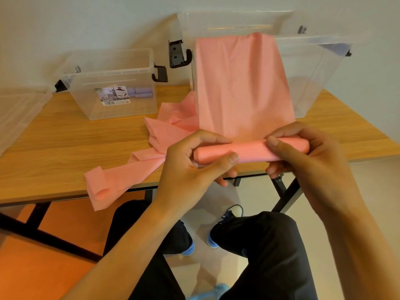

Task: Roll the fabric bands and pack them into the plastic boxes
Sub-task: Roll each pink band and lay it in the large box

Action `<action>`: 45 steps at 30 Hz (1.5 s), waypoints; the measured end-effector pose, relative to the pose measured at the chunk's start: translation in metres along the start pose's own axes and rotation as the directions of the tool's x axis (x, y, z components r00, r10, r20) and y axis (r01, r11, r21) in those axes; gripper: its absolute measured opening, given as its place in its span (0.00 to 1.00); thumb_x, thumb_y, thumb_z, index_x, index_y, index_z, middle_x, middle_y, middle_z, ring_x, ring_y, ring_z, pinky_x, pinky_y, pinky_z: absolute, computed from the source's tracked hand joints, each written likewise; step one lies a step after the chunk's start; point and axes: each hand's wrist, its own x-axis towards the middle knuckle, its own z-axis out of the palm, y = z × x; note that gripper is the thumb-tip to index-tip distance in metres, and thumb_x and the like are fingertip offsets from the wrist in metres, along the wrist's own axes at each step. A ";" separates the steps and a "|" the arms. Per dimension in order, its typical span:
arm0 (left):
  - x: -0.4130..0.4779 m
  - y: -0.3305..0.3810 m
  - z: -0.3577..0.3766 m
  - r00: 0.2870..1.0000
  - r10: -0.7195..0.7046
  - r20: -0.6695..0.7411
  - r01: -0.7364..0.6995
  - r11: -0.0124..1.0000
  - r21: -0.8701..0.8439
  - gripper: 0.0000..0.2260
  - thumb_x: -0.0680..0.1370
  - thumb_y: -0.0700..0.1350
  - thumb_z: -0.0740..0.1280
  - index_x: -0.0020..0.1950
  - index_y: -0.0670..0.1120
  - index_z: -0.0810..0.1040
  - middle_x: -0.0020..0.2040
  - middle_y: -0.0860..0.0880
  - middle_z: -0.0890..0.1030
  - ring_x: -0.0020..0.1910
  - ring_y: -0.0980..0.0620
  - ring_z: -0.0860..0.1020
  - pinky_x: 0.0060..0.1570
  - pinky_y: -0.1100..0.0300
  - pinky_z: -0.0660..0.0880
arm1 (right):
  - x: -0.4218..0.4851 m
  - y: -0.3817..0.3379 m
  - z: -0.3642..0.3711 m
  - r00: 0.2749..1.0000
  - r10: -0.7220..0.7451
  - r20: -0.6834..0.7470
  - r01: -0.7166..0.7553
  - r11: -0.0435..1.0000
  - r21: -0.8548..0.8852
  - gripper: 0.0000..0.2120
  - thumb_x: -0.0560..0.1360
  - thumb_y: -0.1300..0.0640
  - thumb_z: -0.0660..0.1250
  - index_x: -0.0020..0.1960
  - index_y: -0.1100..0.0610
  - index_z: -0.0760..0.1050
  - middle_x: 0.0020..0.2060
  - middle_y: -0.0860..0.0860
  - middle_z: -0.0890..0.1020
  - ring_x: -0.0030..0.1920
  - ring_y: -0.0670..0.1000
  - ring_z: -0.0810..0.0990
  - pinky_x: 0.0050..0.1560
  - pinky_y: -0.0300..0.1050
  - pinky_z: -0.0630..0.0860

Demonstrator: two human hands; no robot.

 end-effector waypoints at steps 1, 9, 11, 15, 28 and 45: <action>0.000 0.000 0.000 1.000 0.003 0.001 -0.003 1.000 0.001 0.08 0.73 0.37 0.74 0.51 0.40 0.81 0.38 0.45 0.84 0.34 0.44 0.85 0.30 0.58 0.79 | 0.000 0.000 0.001 1.000 -0.001 0.000 0.001 1.000 0.004 0.12 0.69 0.53 0.74 0.49 0.58 0.82 0.41 0.55 0.85 0.30 0.57 0.82 0.32 0.44 0.81; 0.000 0.001 0.000 1.000 -0.016 -0.026 0.015 1.000 -0.024 0.09 0.73 0.42 0.73 0.52 0.41 0.81 0.37 0.41 0.84 0.31 0.43 0.84 0.29 0.57 0.79 | -0.003 0.000 0.001 0.999 -0.010 0.037 0.011 1.000 -0.024 0.14 0.67 0.58 0.76 0.52 0.58 0.81 0.41 0.55 0.85 0.33 0.56 0.84 0.32 0.43 0.81; -0.001 0.002 0.000 1.000 -0.012 0.016 0.012 0.999 -0.034 0.12 0.72 0.40 0.74 0.55 0.40 0.80 0.41 0.41 0.85 0.35 0.42 0.85 0.30 0.57 0.79 | -0.002 0.001 0.000 1.000 -0.013 0.017 0.013 1.000 -0.022 0.11 0.68 0.56 0.75 0.50 0.57 0.82 0.39 0.54 0.84 0.30 0.56 0.83 0.32 0.43 0.81; -0.001 0.000 -0.001 0.999 0.004 0.036 -0.003 1.000 -0.012 0.08 0.75 0.35 0.73 0.52 0.38 0.81 0.41 0.40 0.85 0.34 0.43 0.84 0.31 0.58 0.79 | -0.004 0.000 0.000 0.999 -0.017 0.028 0.017 1.000 -0.003 0.15 0.68 0.54 0.74 0.54 0.56 0.81 0.43 0.55 0.85 0.32 0.57 0.84 0.32 0.43 0.81; -0.001 0.005 0.001 1.000 -0.004 -0.019 0.003 1.000 -0.015 0.07 0.71 0.39 0.75 0.49 0.42 0.82 0.39 0.43 0.85 0.33 0.44 0.85 0.31 0.59 0.80 | -0.004 0.001 0.002 0.999 -0.003 0.043 0.002 1.000 0.022 0.14 0.67 0.51 0.75 0.49 0.57 0.82 0.40 0.56 0.84 0.31 0.57 0.83 0.32 0.44 0.81; -0.004 0.006 -0.002 1.000 -0.015 0.019 0.016 1.000 -0.025 0.10 0.73 0.39 0.74 0.52 0.38 0.80 0.41 0.41 0.86 0.38 0.42 0.86 0.33 0.55 0.81 | -0.007 -0.001 -0.001 0.998 0.000 0.057 -0.002 0.999 0.038 0.16 0.64 0.55 0.76 0.50 0.59 0.80 0.36 0.59 0.84 0.31 0.56 0.83 0.32 0.43 0.80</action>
